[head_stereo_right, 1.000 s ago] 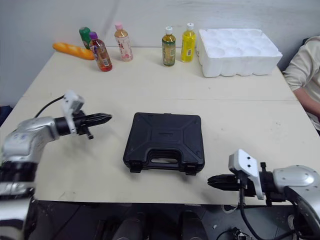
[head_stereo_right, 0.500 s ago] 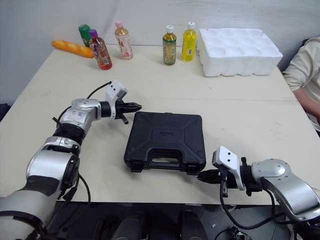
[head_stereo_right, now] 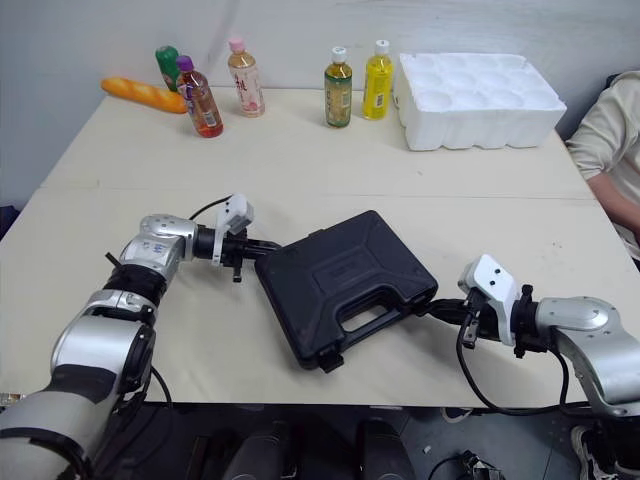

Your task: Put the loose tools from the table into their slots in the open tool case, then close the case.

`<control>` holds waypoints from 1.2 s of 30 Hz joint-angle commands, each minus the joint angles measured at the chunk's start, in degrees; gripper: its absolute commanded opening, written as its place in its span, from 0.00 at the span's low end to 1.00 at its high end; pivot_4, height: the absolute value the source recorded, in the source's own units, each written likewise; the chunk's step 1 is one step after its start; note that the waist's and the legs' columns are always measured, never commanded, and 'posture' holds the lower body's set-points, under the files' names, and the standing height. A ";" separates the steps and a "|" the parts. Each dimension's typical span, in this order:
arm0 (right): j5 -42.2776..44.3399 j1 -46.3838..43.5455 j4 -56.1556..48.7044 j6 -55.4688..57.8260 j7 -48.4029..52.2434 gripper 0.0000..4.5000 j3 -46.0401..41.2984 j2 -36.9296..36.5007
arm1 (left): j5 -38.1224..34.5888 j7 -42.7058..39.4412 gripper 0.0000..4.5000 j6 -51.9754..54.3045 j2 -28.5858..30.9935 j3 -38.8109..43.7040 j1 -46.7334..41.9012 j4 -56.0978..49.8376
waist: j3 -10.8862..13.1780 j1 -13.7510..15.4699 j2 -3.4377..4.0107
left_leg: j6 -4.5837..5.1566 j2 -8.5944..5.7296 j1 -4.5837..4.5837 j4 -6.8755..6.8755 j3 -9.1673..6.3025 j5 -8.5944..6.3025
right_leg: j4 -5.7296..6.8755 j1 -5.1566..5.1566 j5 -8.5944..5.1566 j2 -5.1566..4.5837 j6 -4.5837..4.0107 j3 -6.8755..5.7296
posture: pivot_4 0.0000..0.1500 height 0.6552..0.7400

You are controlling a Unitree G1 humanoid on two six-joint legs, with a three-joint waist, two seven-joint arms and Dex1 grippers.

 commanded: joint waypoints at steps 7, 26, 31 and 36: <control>-2.02 -3.06 3.05 -0.01 -2.17 0.01 -1.34 1.10 | -8.58 -0.34 0.01 16.68 4.17 3.50 14.74 -32.00 | -0.01 0.07 0.01 | 0.01 0.02 0.01 0.03 -0.04 0.01 | 0.11 0.00 0.00 -0.03 0.00 0.10 | 1.00 1.00; 1.84 9.90 -9.69 7.65 -3.76 0.01 -12.68 -1.11 | -12.57 6.84 0.01 20.48 -1.05 -1.17 5.00 -46.31 | -0.01 1.44 0.02 | 0.06 -0.04 0.01 0.06 -0.11 0.02 | 0.08 0.10 0.00 -0.04 0.01 0.11 | 1.00 1.00; 2.02 9.32 -12.73 10.19 -8.97 0.01 -11.65 2.38 | -9.94 11.05 0.01 20.62 -13.37 -6.49 -4.24 -35.53 | 0.00 1.50 0.01 | 0.10 -0.11 -0.01 0.07 -0.08 0.03 | 0.04 0.09 0.03 -0.02 0.05 0.13 | 1.00 1.00; 1.35 8.82 -13.94 12.18 -13.46 0.01 -10.90 4.62 | -5.10 9.71 0.01 14.94 -19.64 -12.77 -8.50 -26.10 | -0.01 1.08 0.02 | 0.04 -0.10 0.03 -0.01 -0.02 0.07 | 0.08 0.01 0.03 0.07 0.05 0.24 | 1.00 1.00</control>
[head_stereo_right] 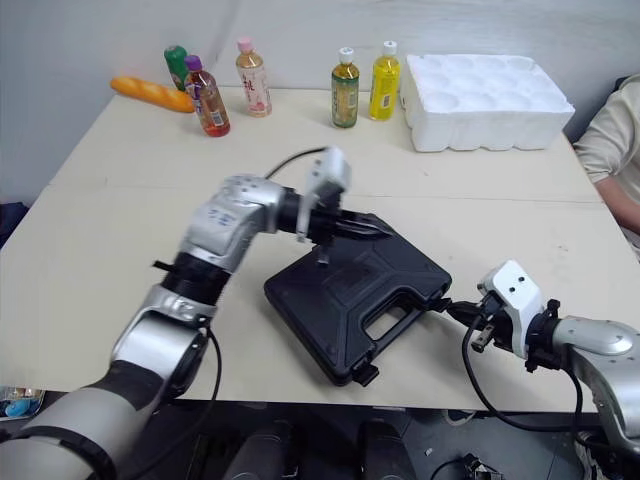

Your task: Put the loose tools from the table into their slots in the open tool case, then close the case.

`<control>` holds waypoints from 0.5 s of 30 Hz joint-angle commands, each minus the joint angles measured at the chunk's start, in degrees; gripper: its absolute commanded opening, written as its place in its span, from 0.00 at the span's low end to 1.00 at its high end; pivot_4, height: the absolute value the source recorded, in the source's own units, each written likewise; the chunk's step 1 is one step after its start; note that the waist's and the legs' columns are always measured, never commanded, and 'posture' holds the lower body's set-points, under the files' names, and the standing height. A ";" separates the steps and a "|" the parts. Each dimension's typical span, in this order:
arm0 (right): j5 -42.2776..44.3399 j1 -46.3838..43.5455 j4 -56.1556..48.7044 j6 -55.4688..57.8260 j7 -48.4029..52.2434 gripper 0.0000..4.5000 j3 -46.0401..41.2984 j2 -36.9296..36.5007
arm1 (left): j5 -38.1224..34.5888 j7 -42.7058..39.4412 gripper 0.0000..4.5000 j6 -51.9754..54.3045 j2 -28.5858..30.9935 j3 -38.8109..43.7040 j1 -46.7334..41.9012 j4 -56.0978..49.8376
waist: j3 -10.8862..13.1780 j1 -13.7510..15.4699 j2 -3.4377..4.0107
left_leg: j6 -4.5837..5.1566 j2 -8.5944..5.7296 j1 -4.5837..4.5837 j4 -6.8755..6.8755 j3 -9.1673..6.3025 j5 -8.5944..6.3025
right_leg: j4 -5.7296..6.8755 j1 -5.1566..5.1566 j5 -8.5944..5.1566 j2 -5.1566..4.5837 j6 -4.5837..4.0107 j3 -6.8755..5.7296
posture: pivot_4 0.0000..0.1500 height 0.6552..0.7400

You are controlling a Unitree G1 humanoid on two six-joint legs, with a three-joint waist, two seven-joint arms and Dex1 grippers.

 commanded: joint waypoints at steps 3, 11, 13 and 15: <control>0.59 0.30 -3.93 1.63 -3.75 0.01 -0.39 1.95 | 5.73 1.92 0.01 -5.78 -6.18 -4.51 -4.40 10.94 | 0.00 0.07 0.00 | -0.04 0.01 0.02 0.00 -0.01 0.06 | 0.01 -0.03 0.00 0.02 0.00 0.02 | 1.00 1.00; 1.78 0.91 -8.03 3.81 -5.33 0.01 1.03 3.20 | 13.65 0.70 0.01 -9.36 -8.36 -10.26 -5.05 20.30 | -0.01 0.17 0.01 | 0.01 -0.01 0.03 -0.02 -0.01 0.04 | -0.03 -0.02 0.00 0.00 0.00 0.06 | 1.00 1.00; 1.78 0.81 -8.08 3.94 -5.62 0.01 1.14 3.28 | 15.06 0.56 0.01 -12.33 -8.35 -11.56 -3.14 19.37 | -0.01 0.20 0.01 | 0.01 -0.01 0.04 -0.02 -0.01 0.04 | -0.07 0.00 0.00 -0.01 0.00 0.05 | 1.00 1.00; 1.98 0.64 -8.20 4.21 -5.81 0.01 1.03 3.25 | 15.20 1.05 0.01 -12.13 -8.71 -11.37 -2.16 18.66 | -0.01 0.24 0.01 | 0.01 0.00 0.08 -0.02 -0.02 0.04 | -0.23 0.05 0.00 -0.04 0.00 0.05 | 1.00 1.00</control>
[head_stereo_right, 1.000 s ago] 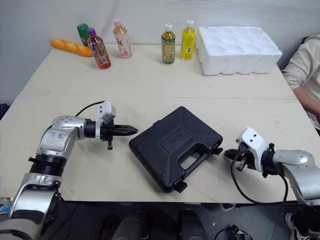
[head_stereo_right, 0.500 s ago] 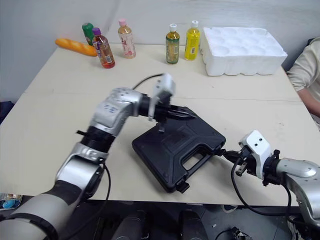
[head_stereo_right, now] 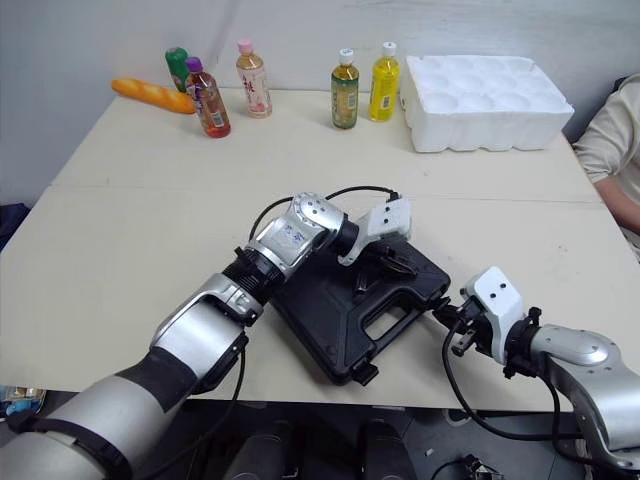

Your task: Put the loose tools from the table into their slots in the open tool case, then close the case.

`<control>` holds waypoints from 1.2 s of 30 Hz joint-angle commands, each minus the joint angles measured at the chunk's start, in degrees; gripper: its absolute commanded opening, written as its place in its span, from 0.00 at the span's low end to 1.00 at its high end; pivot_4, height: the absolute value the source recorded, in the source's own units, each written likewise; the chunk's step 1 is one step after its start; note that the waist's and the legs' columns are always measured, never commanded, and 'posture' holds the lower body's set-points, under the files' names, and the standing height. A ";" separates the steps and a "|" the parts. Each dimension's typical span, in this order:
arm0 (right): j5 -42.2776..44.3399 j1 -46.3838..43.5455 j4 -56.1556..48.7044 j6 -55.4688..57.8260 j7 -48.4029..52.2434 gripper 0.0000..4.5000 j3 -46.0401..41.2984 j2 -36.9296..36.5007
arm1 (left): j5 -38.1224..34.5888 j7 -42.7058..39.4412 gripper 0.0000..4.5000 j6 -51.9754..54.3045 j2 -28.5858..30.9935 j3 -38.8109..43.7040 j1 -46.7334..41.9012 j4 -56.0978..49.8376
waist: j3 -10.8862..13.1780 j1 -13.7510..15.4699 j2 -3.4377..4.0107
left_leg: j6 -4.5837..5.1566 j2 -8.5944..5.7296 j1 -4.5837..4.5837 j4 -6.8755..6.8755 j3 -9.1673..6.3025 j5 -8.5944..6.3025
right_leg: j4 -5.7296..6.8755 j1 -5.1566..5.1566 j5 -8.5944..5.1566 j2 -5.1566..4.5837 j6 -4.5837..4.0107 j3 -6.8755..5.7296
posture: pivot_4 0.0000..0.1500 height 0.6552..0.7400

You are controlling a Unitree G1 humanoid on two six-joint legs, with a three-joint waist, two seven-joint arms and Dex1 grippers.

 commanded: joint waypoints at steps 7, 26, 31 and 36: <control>2.00 -2.97 -2.36 0.80 -1.03 0.01 -0.17 0.28 | 7.97 1.99 0.01 -1.93 0.59 -6.27 5.69 -1.34 | -0.06 -0.01 -0.05 | 0.01 0.00 0.06 0.01 -0.02 0.00 | -0.01 0.07 0.00 -0.01 0.00 0.00 | 1.00 1.00; 4.34 -9.88 -3.54 4.02 -1.55 0.01 0.44 2.19 | 8.80 3.03 0.01 -1.46 0.48 -5.54 5.77 -0.72 | -0.11 -1.76 -0.13 | -0.02 0.08 0.28 0.00 -0.02 0.02 | 0.18 0.13 0.00 0.06 0.00 0.10 | 1.00 1.00; 4.33 -10.38 -3.94 4.47 -1.81 0.01 0.11 1.50 | 8.68 2.97 0.01 -1.34 0.68 -5.35 5.61 -0.65 | -0.12 -1.75 -0.13 | -0.02 0.07 0.27 0.00 -0.01 0.01 | 0.18 0.13 0.00 0.05 0.00 0.10 | 1.00 1.00; 3.84 -7.69 -5.36 4.94 0.44 0.01 -0.30 -1.94 | 5.35 1.17 0.01 2.68 1.28 -2.31 5.19 -2.82 | -0.12 -1.71 -0.13 | -0.01 0.07 0.26 0.00 -0.01 0.01 | 0.21 0.10 0.00 0.05 0.00 0.11 | 1.00 1.00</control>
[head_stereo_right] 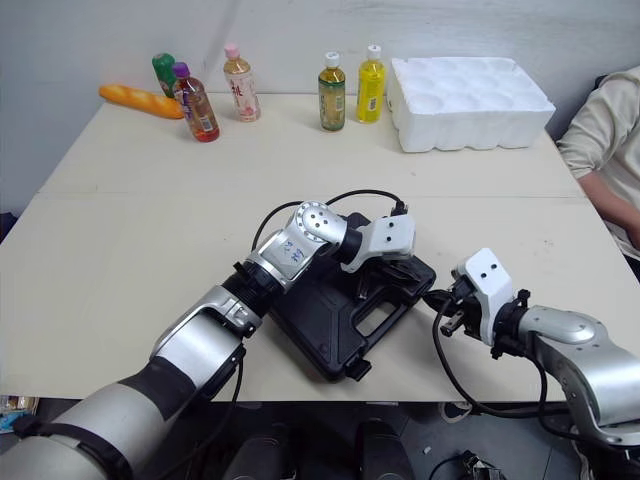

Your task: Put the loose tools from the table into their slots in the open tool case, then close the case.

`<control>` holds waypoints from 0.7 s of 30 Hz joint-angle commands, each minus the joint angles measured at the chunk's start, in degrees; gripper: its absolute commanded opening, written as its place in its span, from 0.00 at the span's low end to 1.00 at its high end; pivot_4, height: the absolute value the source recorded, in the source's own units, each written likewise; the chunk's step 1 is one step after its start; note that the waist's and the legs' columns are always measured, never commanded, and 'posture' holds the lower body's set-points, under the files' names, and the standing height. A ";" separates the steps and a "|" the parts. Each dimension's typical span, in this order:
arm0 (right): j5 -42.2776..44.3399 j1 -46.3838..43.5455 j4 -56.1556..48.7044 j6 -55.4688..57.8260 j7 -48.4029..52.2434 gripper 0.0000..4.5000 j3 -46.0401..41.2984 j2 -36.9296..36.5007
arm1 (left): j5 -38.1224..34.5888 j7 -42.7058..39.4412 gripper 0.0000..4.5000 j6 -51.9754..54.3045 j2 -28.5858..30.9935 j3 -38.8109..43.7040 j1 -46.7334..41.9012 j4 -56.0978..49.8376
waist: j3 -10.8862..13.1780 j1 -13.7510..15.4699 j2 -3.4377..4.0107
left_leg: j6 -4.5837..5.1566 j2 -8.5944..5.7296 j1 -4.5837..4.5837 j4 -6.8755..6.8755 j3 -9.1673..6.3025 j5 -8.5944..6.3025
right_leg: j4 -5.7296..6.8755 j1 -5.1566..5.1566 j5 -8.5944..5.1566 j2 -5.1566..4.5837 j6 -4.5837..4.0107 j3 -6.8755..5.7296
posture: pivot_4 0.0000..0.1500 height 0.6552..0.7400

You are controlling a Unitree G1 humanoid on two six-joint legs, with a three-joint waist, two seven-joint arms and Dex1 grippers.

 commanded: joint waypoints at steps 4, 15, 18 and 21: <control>6.00 6.57 -8.46 0.93 7.84 0.01 -8.97 -6.81 | -8.68 -9.31 0.01 16.02 4.71 6.17 1.07 -11.01 | 0.05 0.29 0.07 | -0.01 -0.01 -0.13 -0.02 -0.01 0.01 | 0.06 -0.10 0.00 0.01 0.00 -0.03 | 1.00 1.00; 10.48 20.14 -19.28 -1.57 11.85 0.01 -2.45 -7.83 | -18.79 -27.43 0.01 19.24 26.49 0.49 15.49 -42.92 | 0.06 0.36 0.20 | 0.05 -0.03 0.17 -0.02 -0.20 -0.02 | -0.29 0.42 0.00 -0.07 0.00 -0.09 | 1.00 1.00; 9.86 17.65 -18.38 -2.42 10.64 0.01 2.26 -7.02 | -14.53 -25.07 0.01 14.40 27.99 -3.11 16.93 -42.45 | 0.05 0.49 0.20 | 0.26 -0.07 0.10 0.00 -0.23 -0.14 | -0.36 0.40 0.01 -0.10 0.01 -0.11 | 1.00 1.00; 10.29 13.70 -17.36 -1.91 8.97 0.01 6.91 -5.09 | -9.42 -23.09 0.01 9.53 28.88 -6.58 17.79 -40.64 | 0.05 0.49 0.20 | 0.16 -0.07 0.07 0.00 -0.23 -0.08 | -0.43 0.39 0.01 -0.09 0.01 -0.12 | 1.00 1.00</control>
